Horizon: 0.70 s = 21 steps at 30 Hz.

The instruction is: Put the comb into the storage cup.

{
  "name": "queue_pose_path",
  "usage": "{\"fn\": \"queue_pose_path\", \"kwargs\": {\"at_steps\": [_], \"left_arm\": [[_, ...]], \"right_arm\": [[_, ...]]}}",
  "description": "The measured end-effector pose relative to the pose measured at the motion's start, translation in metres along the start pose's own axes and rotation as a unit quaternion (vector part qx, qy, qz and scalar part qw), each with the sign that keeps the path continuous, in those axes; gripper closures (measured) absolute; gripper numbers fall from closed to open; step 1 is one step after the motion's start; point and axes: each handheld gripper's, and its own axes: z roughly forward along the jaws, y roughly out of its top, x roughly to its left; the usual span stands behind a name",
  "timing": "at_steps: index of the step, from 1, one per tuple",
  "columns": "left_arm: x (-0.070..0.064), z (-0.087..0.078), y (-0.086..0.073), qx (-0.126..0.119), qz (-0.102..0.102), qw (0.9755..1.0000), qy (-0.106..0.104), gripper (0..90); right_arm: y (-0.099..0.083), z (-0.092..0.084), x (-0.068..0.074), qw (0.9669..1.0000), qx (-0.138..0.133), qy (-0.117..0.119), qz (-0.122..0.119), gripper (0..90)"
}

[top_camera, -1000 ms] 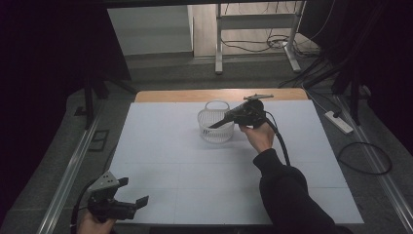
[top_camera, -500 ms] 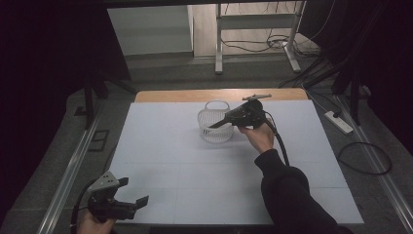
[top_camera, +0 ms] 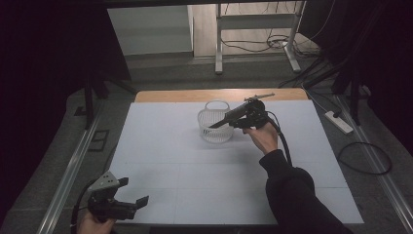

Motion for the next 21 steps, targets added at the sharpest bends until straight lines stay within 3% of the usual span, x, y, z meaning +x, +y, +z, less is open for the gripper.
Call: {"fn": "queue_pose_path", "kwargs": {"at_steps": [9,21], "left_arm": [[0.0,0.0,0.0,0.0,0.0,1.0,0.0,0.0],[0.0,0.0,0.0,-0.002,0.0,1.0,0.001,0.0]], "right_arm": [[-0.002,-0.003,0.007,0.9995,0.008,-0.009,-0.029,1.5],[-0.006,-0.013,0.012,0.9988,0.01,0.001,-0.047,0.9]]}}
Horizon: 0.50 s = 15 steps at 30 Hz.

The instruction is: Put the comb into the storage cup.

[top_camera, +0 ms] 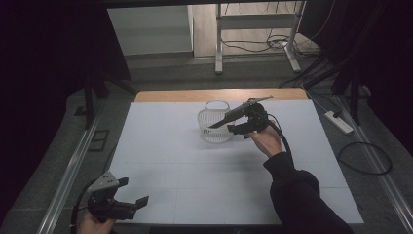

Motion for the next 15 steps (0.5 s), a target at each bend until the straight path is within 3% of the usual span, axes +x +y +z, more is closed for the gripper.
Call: {"fn": "queue_pose_path", "kwargs": {"at_steps": [15], "left_arm": [[-0.001,-0.002,0.0,-0.008,-0.001,0.9999,0.008,0.0]], "right_arm": [[-0.011,-0.015,0.003,0.9999,-0.004,0.01,-0.014,0.0]]}}
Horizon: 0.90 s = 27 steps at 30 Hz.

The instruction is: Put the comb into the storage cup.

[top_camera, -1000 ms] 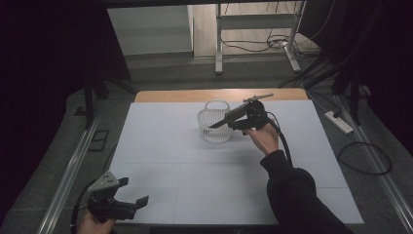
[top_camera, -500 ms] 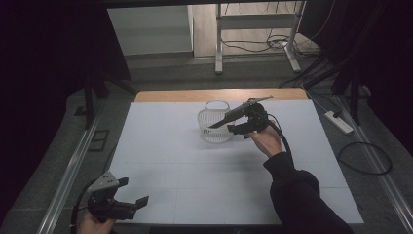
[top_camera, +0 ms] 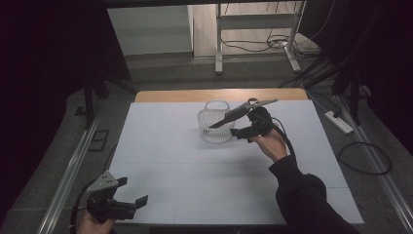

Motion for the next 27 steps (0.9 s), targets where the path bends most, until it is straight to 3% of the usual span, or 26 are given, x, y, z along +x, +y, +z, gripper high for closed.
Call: {"fn": "queue_pose_path", "kwargs": {"at_steps": [15,27], "left_arm": [[-0.001,-0.001,0.0,-0.003,0.002,1.0,0.005,0.0],[0.0,-0.006,-0.003,-0.009,0.0,0.9999,0.012,0.0]], "right_arm": [[-0.012,-0.006,0.011,0.9997,0.009,0.009,-0.022,0.0],[-0.017,-0.015,0.016,0.9996,0.007,0.013,-0.025,0.0]]}}
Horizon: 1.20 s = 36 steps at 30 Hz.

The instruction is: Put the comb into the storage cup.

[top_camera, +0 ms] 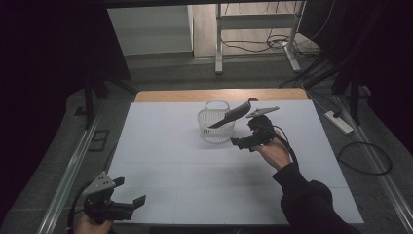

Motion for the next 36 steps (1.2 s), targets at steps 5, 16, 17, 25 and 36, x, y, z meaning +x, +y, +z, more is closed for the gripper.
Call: {"fn": "queue_pose_path", "kwargs": {"at_steps": [5,16,17,25,36], "left_arm": [[0.0,0.0,0.0,0.002,0.001,1.0,-0.001,0.0],[0.001,0.0,0.0,0.003,0.0,1.0,-0.003,0.0],[0.001,0.0,-0.001,0.003,0.0,1.0,-0.003,0.0],[0.001,0.0,-0.001,0.003,-0.002,1.0,-0.004,0.0],[0.001,0.0,-0.001,0.003,-0.002,1.0,-0.004,0.0]], "right_arm": [[-0.003,-0.004,0.001,1.0,0.004,0.002,-0.004,0.0],[-0.007,-0.015,0.008,0.9999,-0.002,-0.005,-0.014,0.0],[-0.007,-0.016,0.008,0.9999,-0.003,-0.004,-0.015,0.0],[-0.011,-0.023,0.016,0.9991,-0.008,-0.008,-0.041,0.0],[-0.019,-0.032,0.021,0.9991,-0.012,0.009,-0.041,0.0]]}}
